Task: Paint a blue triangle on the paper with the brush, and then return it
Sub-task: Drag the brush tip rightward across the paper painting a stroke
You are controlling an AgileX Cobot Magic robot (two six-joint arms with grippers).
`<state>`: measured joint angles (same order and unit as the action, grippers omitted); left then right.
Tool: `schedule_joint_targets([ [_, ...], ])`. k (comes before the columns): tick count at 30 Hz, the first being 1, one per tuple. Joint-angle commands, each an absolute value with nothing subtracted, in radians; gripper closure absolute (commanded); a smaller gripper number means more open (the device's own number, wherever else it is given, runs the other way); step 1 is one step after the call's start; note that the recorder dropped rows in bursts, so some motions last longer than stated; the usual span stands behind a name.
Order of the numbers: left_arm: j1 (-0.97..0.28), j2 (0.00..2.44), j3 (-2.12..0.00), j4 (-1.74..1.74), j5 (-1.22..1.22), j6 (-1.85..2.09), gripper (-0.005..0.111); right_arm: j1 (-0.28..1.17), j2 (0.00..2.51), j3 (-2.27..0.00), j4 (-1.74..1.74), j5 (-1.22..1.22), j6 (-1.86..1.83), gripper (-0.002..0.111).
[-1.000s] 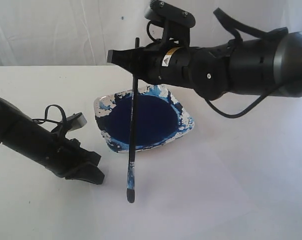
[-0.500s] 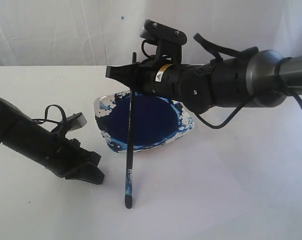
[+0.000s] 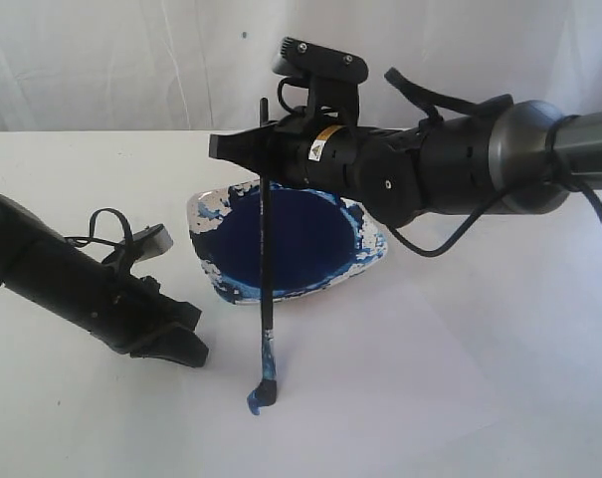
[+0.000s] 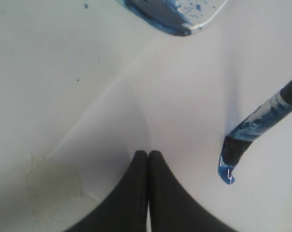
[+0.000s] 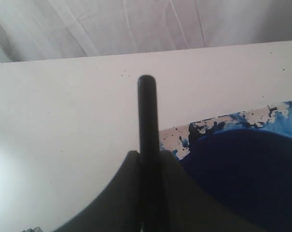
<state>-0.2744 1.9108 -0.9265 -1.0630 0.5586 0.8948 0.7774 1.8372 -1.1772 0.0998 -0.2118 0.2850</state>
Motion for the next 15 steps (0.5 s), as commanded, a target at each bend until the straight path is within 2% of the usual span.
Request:
schedule_joint_targets([
  [1,-0.279,1.917,-0.917,-1.023,0.541,0.897,0.107,0.777,1.835,-1.174,0.094,-0.217,0.169,0.108],
  [15,-0.279,1.917,-0.917,-1.023,0.541,0.897,0.107,0.717,1.835,-1.174,0.096,-0.241,0.076,0.108],
])
